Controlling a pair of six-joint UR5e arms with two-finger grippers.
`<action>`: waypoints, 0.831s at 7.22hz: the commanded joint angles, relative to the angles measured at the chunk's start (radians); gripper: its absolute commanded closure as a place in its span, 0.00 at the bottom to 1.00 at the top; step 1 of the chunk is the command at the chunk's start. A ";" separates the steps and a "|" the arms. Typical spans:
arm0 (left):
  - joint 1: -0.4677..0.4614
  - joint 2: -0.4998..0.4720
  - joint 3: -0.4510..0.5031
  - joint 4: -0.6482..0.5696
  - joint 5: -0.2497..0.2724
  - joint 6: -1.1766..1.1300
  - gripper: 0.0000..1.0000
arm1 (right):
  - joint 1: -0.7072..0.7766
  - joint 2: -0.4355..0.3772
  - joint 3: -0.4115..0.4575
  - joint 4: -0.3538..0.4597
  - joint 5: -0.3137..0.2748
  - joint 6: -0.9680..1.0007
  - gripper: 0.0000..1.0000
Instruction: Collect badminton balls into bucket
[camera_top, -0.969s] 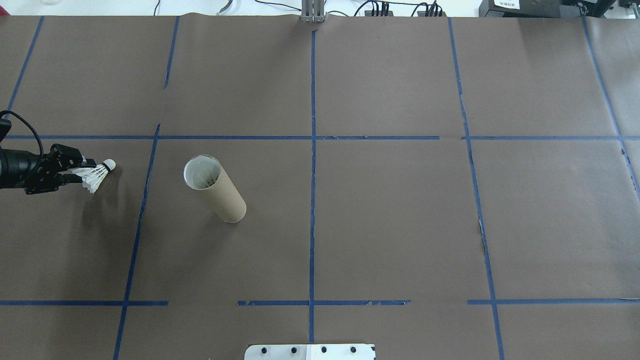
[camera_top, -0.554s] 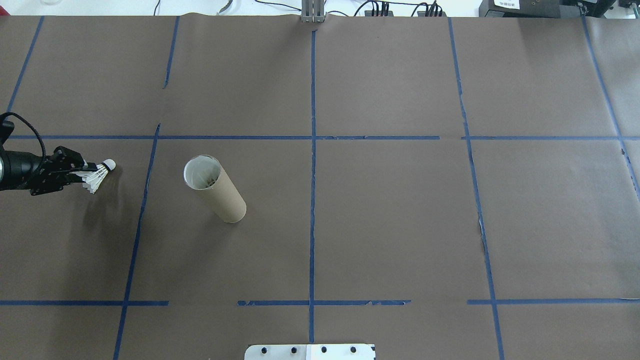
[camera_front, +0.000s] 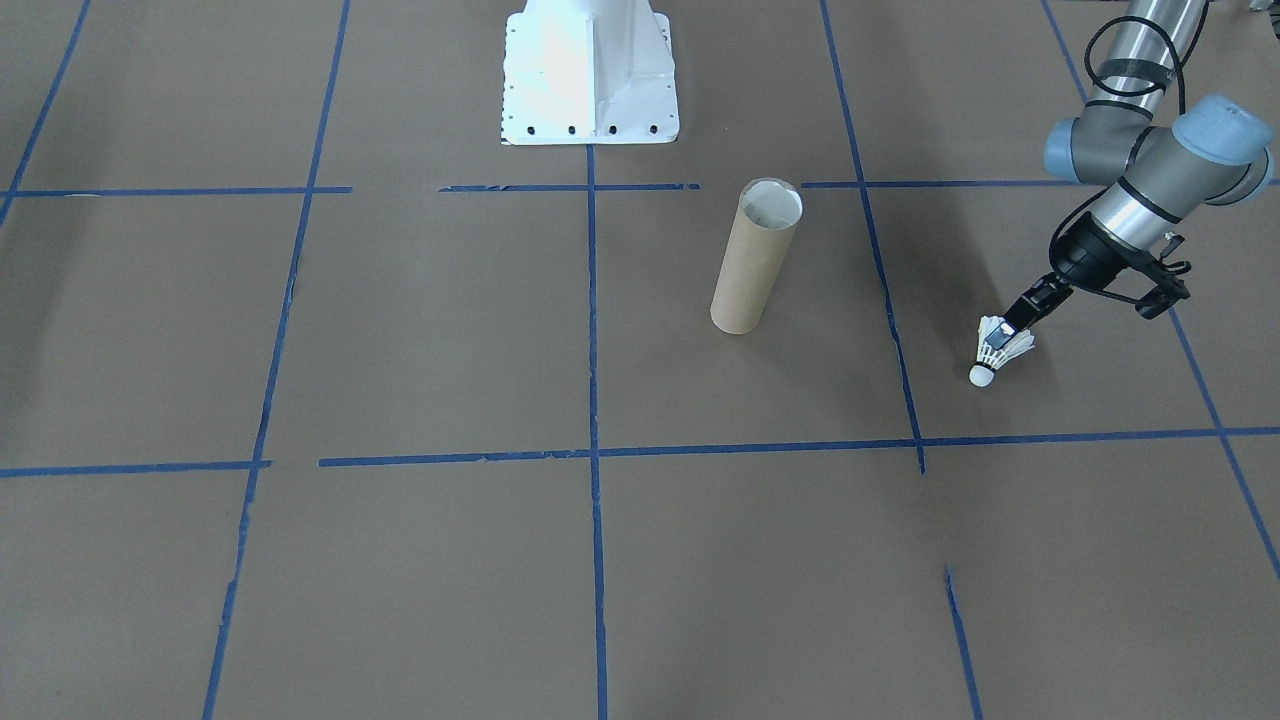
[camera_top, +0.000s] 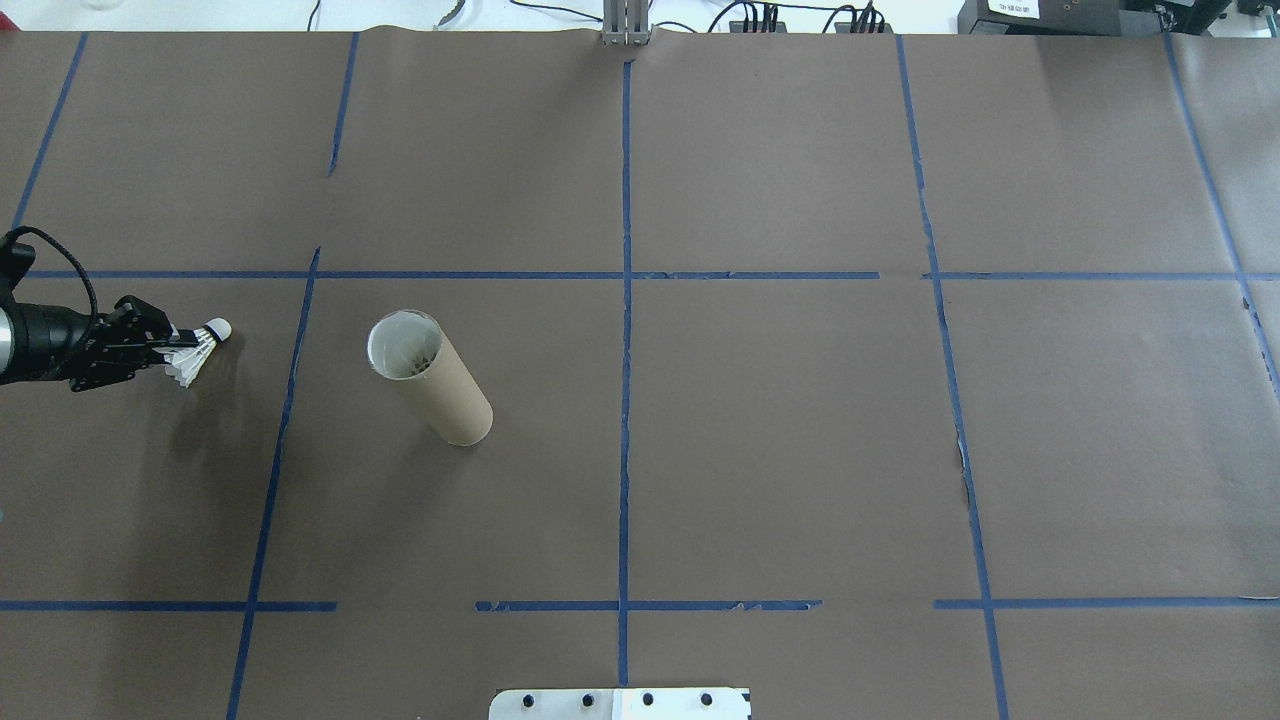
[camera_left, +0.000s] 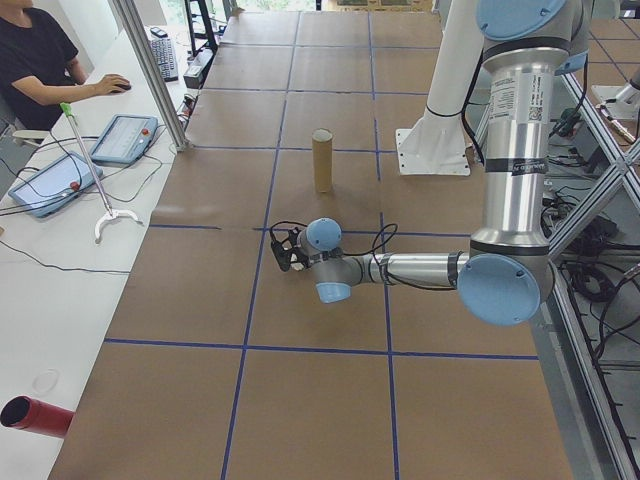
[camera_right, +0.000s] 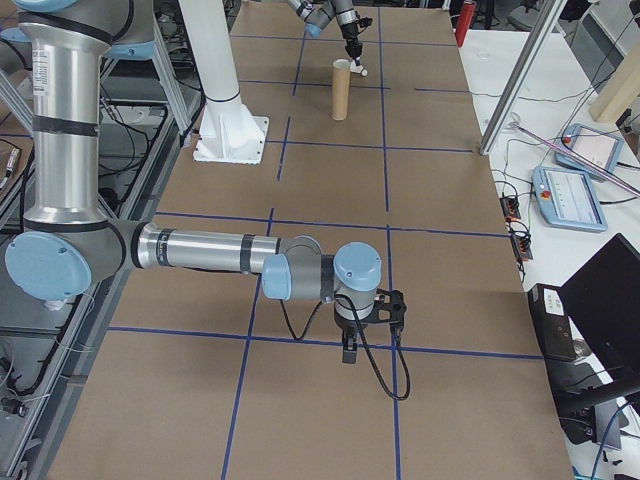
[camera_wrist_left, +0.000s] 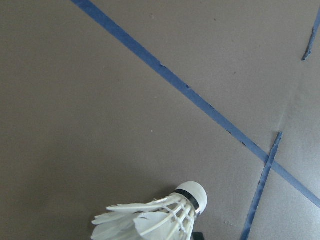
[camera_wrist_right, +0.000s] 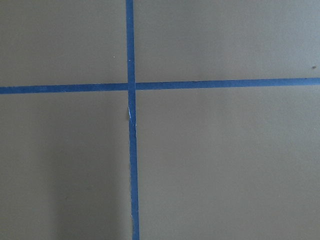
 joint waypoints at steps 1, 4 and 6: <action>-0.002 0.008 -0.008 -0.042 -0.011 0.001 1.00 | 0.000 0.000 0.000 0.000 0.000 0.000 0.00; -0.034 0.013 -0.091 -0.029 -0.229 -0.002 1.00 | 0.000 0.000 0.000 0.000 0.000 0.000 0.00; -0.132 -0.031 -0.217 0.191 -0.362 -0.011 1.00 | 0.000 0.000 0.000 0.000 0.000 0.000 0.00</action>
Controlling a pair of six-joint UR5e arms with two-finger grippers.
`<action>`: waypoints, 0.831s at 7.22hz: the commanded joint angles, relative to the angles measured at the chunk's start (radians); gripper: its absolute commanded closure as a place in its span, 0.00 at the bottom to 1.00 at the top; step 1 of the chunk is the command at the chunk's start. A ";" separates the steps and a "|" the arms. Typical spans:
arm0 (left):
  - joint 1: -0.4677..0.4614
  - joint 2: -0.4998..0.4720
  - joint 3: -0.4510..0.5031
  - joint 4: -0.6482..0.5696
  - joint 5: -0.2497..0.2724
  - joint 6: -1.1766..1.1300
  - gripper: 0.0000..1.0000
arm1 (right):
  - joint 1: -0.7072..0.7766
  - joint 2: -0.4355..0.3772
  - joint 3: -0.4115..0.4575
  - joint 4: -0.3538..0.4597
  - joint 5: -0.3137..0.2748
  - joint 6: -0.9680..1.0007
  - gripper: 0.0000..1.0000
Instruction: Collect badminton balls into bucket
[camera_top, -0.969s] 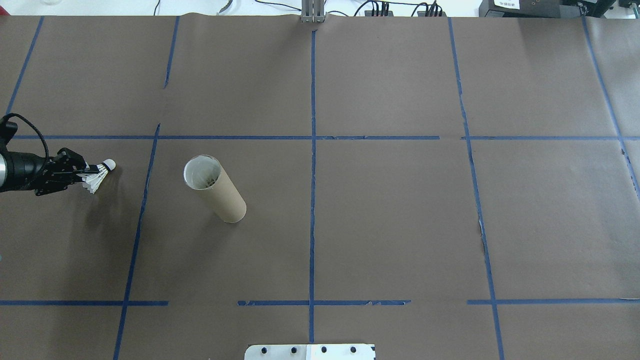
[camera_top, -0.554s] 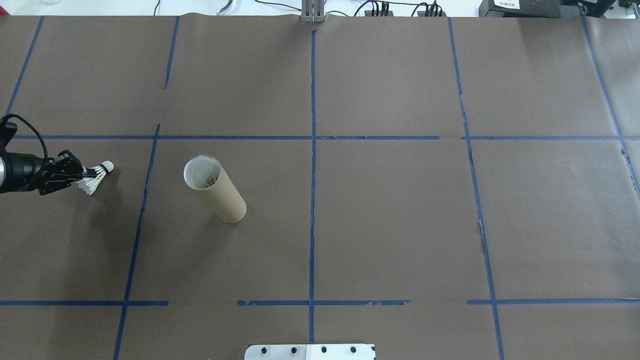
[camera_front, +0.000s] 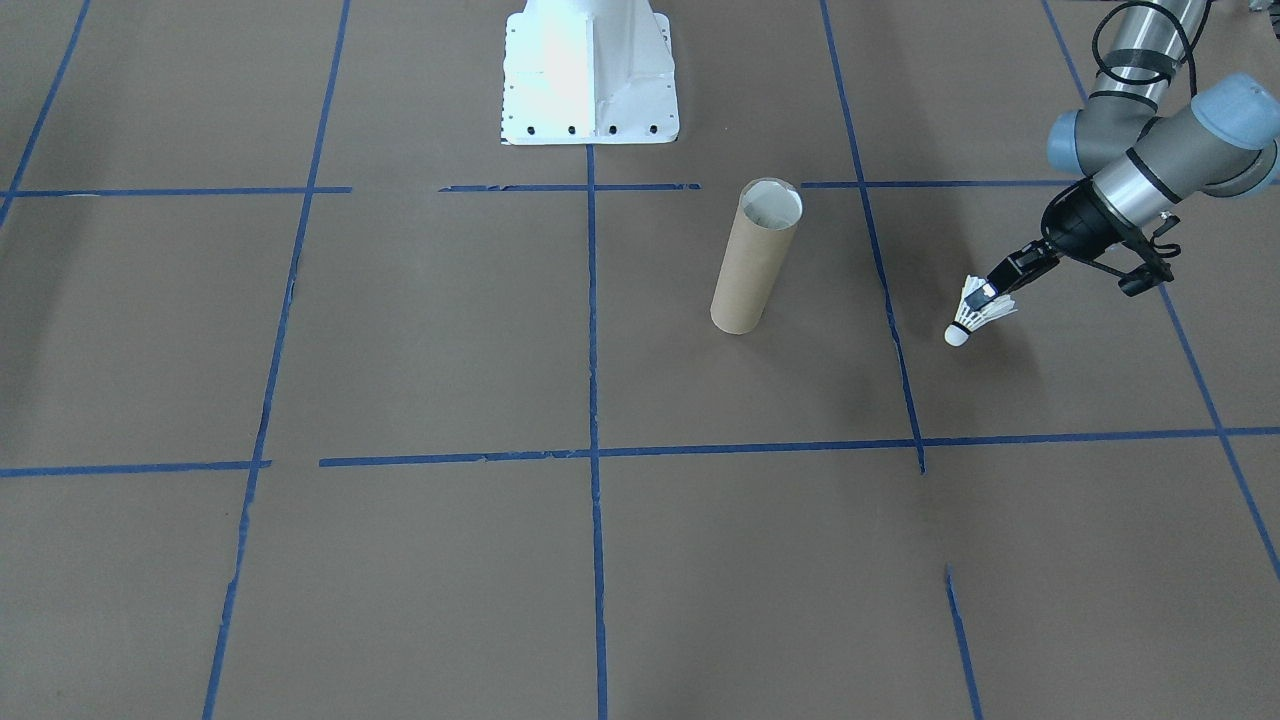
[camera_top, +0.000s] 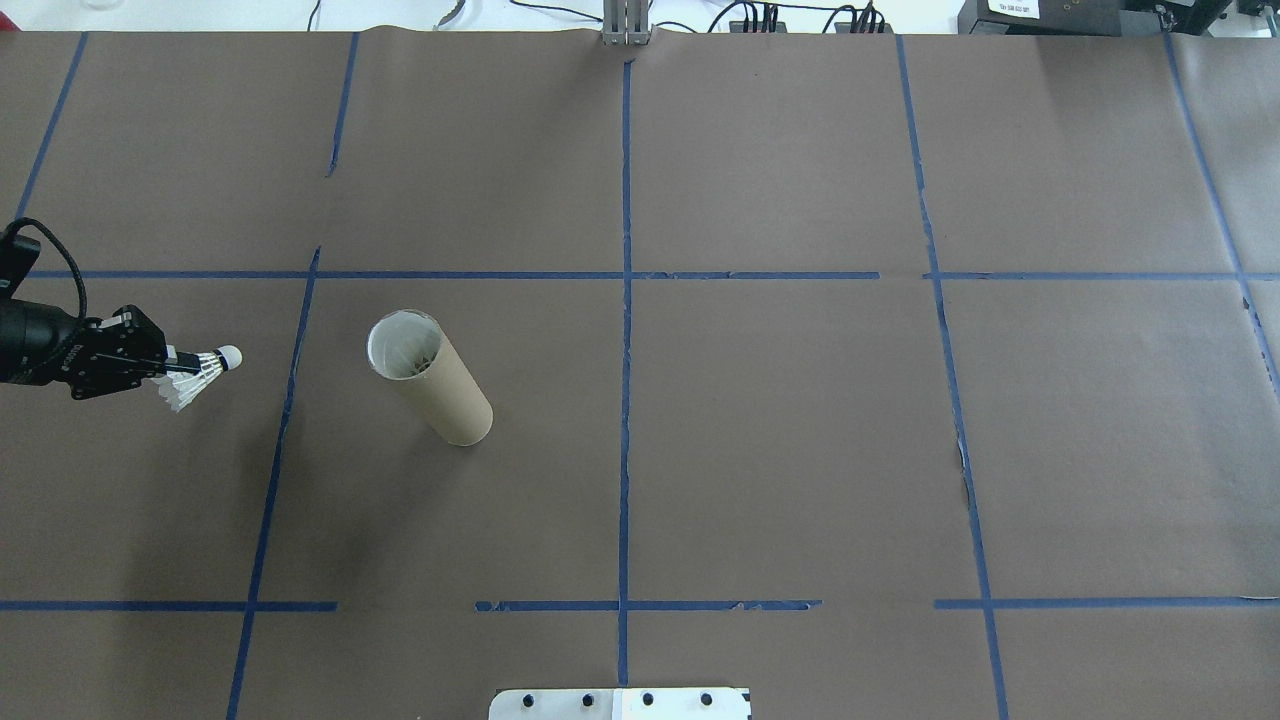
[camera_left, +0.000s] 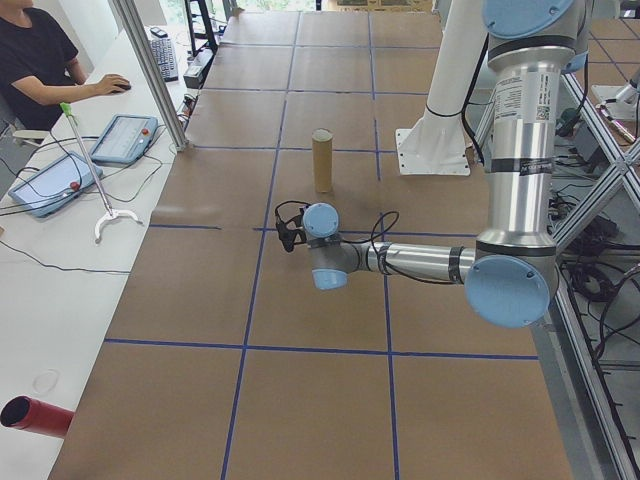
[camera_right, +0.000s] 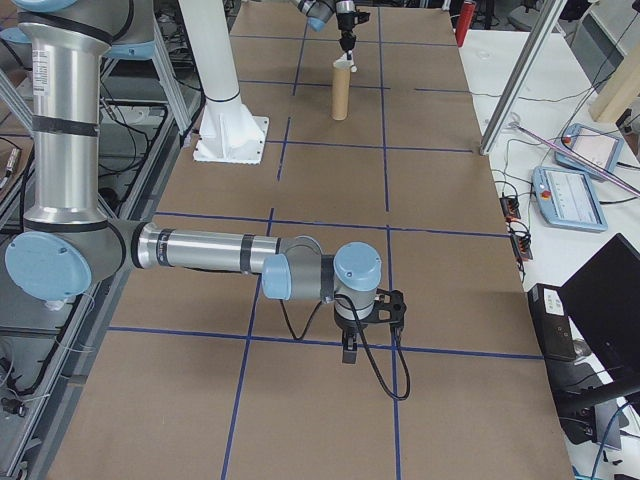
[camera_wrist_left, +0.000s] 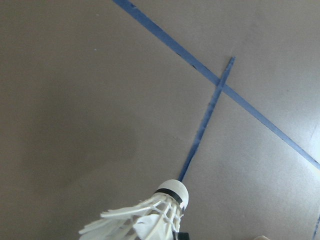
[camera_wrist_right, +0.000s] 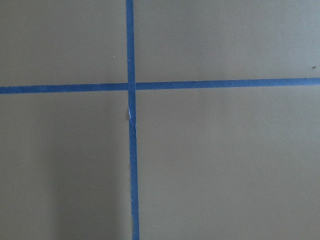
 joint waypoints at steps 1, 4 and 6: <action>-0.076 -0.054 -0.118 0.188 -0.130 0.012 1.00 | 0.000 0.000 0.000 0.000 0.000 0.000 0.00; -0.110 -0.168 -0.256 0.462 -0.177 0.136 1.00 | 0.000 0.000 0.000 0.000 0.000 0.000 0.00; -0.166 -0.276 -0.373 0.802 -0.175 0.319 1.00 | 0.000 0.000 0.000 0.000 0.000 0.000 0.00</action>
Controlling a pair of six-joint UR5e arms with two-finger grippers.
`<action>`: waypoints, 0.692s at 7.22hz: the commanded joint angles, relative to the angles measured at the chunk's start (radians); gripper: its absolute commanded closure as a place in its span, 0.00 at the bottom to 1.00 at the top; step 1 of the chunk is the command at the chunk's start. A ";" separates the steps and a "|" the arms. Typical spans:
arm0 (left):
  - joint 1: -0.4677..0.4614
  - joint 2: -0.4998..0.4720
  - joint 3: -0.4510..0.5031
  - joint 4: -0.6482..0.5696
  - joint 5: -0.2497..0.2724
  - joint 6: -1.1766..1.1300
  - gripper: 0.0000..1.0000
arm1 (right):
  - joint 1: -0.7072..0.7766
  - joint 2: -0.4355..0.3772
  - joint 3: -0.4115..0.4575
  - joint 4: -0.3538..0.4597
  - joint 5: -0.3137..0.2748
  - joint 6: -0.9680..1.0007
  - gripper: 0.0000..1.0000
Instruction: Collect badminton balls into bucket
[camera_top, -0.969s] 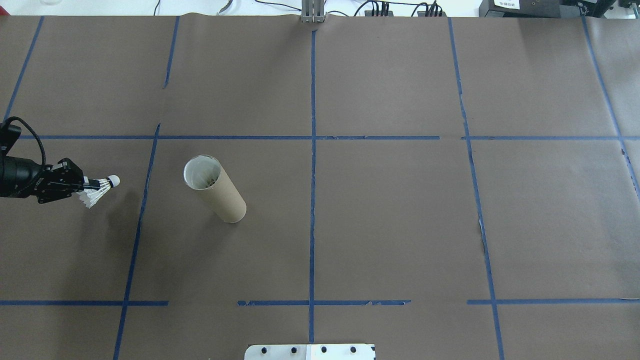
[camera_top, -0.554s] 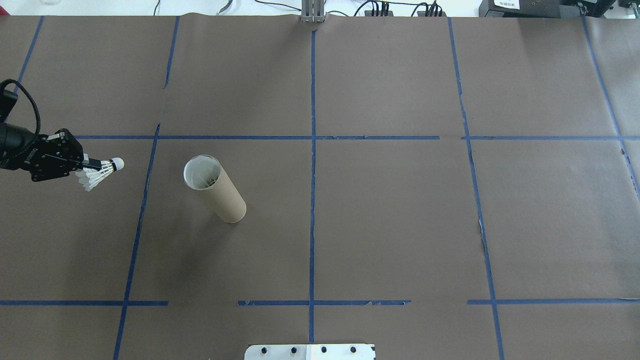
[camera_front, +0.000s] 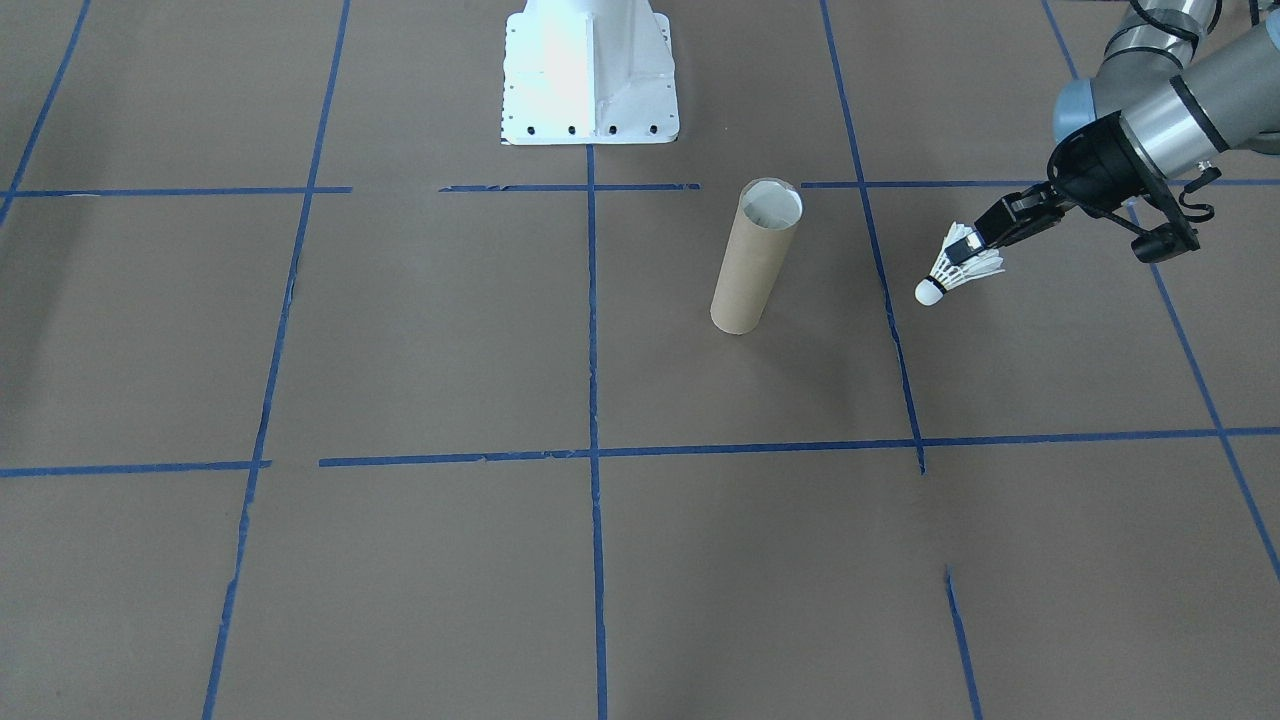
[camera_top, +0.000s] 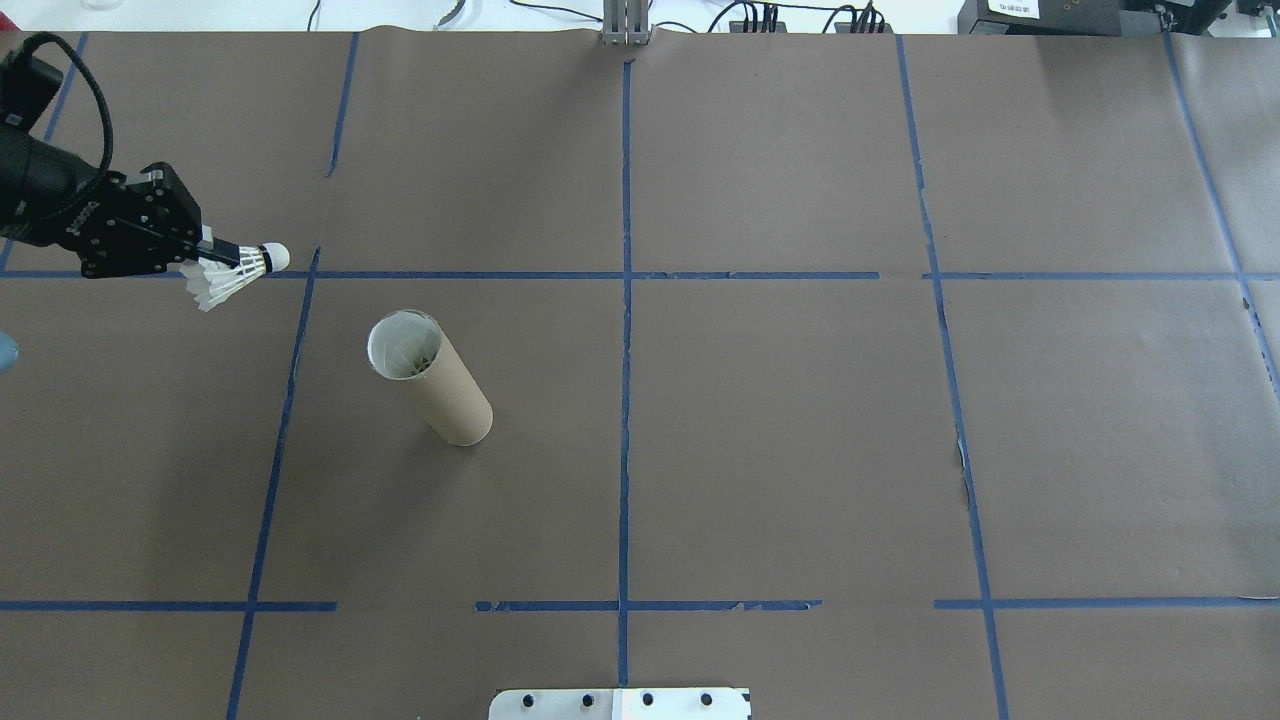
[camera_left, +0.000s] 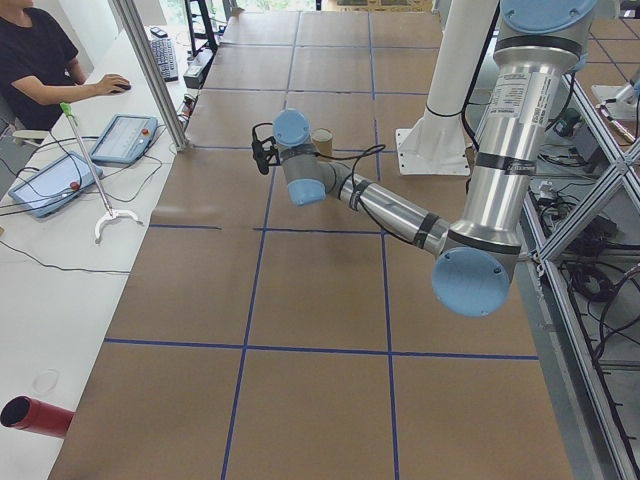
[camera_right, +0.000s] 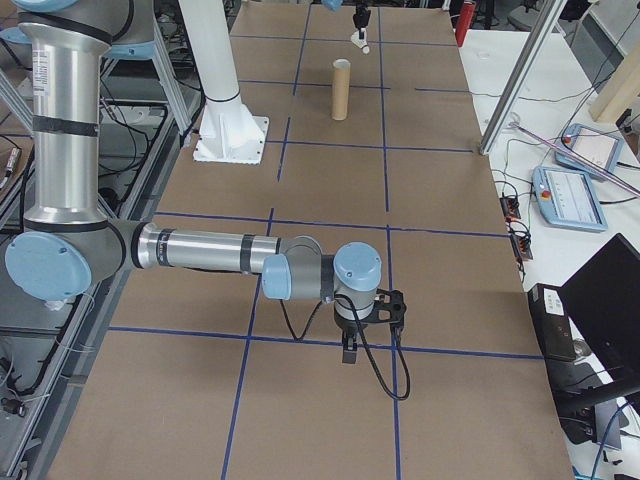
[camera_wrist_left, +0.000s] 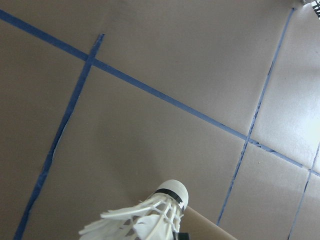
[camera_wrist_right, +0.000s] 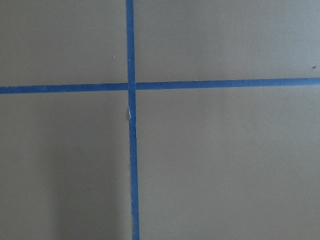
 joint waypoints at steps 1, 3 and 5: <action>-0.038 -0.073 -0.126 0.292 0.001 0.193 1.00 | 0.000 0.000 0.000 0.000 0.000 0.000 0.00; -0.037 -0.080 -0.237 0.476 0.009 0.323 1.00 | 0.000 0.000 0.000 0.000 0.000 0.000 0.00; -0.022 -0.195 -0.353 0.830 0.141 0.502 1.00 | 0.000 0.000 0.000 0.000 0.000 0.000 0.00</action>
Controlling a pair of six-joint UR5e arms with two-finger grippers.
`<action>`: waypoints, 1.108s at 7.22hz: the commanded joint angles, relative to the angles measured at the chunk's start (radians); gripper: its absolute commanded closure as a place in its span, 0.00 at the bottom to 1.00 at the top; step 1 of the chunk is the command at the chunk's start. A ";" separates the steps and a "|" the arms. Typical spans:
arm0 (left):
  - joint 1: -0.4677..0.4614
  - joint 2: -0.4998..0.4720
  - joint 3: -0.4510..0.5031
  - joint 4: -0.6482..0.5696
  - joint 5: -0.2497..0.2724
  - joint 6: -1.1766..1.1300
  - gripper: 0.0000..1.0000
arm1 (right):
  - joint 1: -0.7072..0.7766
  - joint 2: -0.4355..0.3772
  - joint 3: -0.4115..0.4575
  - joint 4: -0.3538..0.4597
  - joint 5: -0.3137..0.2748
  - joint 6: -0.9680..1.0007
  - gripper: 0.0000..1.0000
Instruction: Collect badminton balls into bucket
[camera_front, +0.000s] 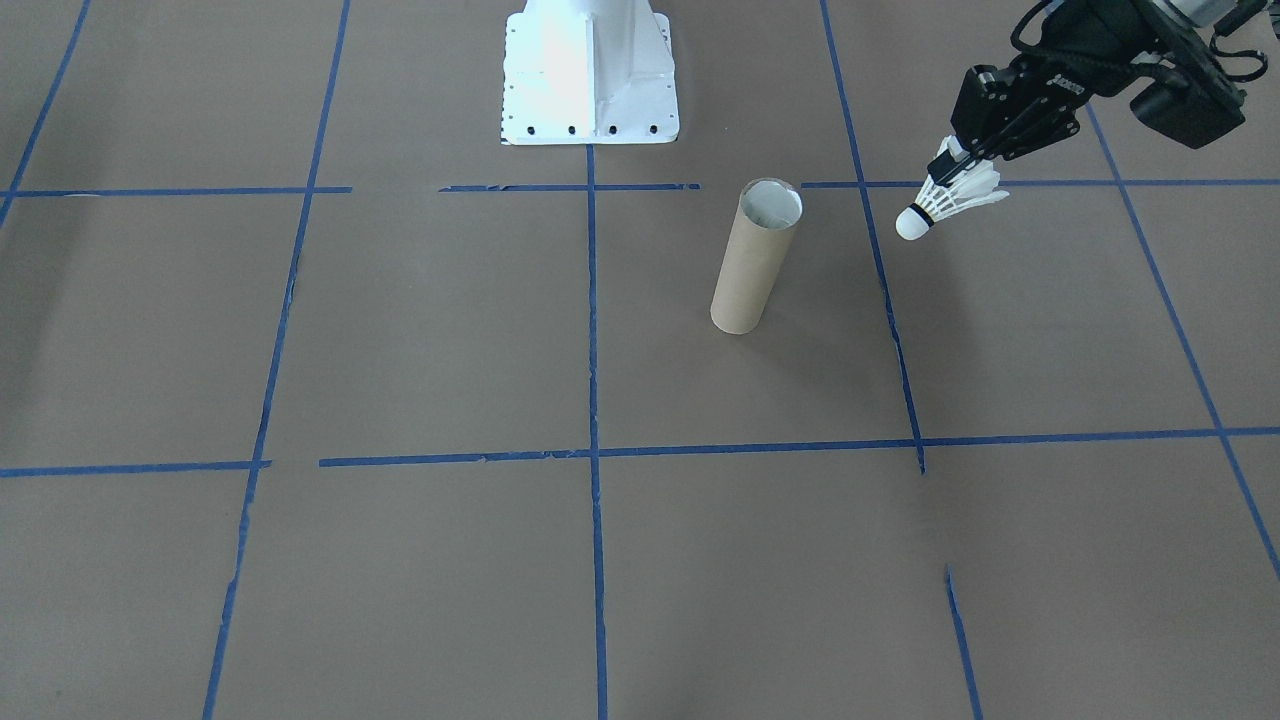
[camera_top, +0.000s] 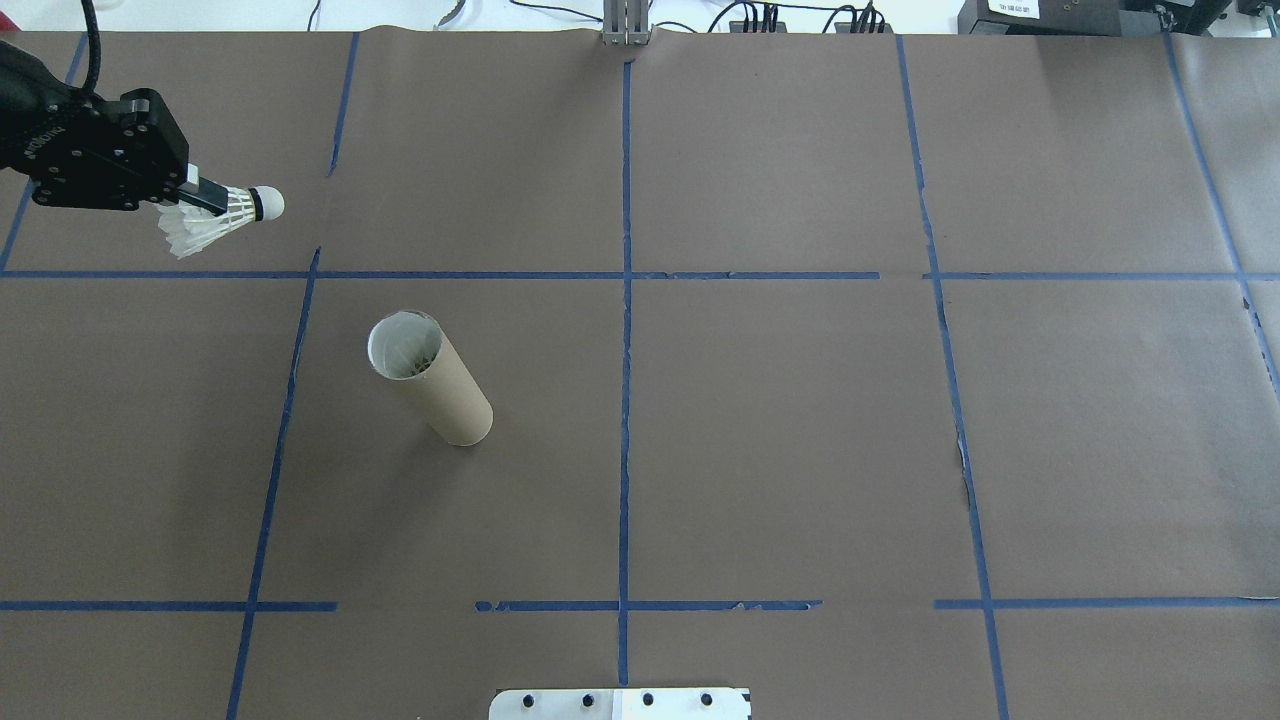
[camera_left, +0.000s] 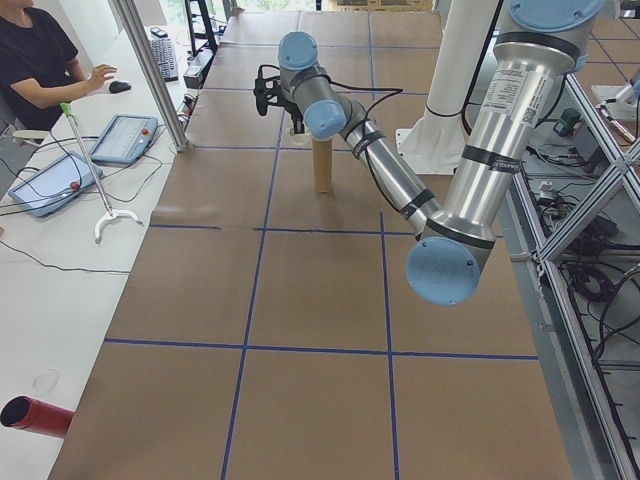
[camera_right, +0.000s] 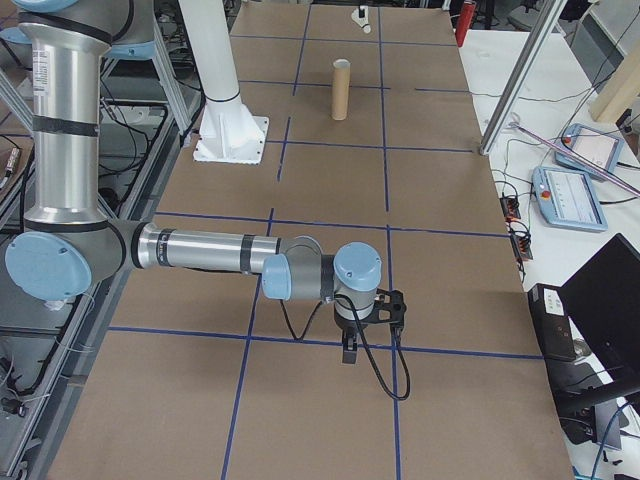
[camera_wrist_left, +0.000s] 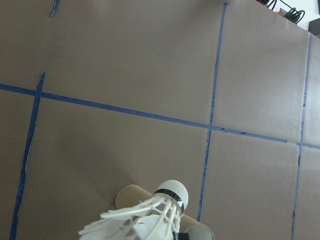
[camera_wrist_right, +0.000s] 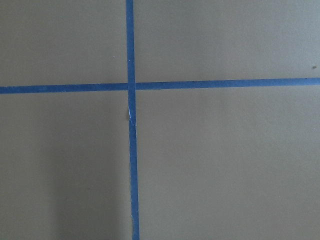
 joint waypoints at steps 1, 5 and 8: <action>0.031 -0.177 -0.086 0.445 0.144 0.216 1.00 | 0.000 0.000 0.000 0.000 0.000 0.000 0.00; 0.284 -0.462 -0.040 0.896 0.464 0.304 1.00 | 0.000 0.000 0.000 0.000 0.000 0.000 0.00; 0.364 -0.691 0.190 1.071 0.525 0.306 1.00 | 0.000 0.000 0.000 0.000 0.000 0.000 0.00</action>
